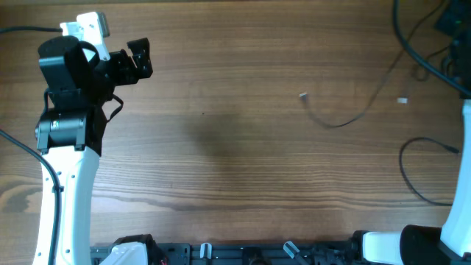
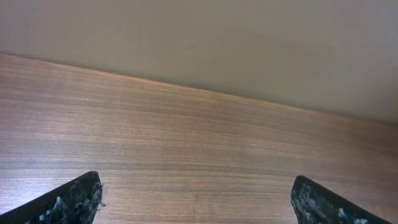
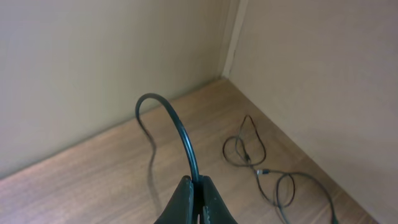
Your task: Untangle cables
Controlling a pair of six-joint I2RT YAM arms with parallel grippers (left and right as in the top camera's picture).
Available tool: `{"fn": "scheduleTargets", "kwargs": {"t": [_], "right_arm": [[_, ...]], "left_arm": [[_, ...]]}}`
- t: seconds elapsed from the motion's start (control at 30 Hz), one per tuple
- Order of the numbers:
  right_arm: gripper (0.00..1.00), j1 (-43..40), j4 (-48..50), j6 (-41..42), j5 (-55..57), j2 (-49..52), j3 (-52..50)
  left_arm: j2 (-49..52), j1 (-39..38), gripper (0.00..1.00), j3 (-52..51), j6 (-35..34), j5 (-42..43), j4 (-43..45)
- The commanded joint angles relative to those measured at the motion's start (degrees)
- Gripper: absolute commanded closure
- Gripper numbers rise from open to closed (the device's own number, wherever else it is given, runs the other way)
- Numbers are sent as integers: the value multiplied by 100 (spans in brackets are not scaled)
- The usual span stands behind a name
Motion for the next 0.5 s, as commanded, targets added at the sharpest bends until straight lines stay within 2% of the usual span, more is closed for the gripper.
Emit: {"fn": "scheduleTargets", "kwargs": {"t": [0.0, 0.17, 0.47], "right_arm": [[96, -210, -7, -74, -592, -55, 155], [96, -295, 74, -74, -625, 280, 155], [96, -551, 828, -7, -632, 1244, 157]], "left_arm": [[-109, 31, 1, -20, 114, 96, 42], [-111, 31, 1, -20, 114, 101, 39], [-111, 31, 2, -20, 116, 350, 59]]}}
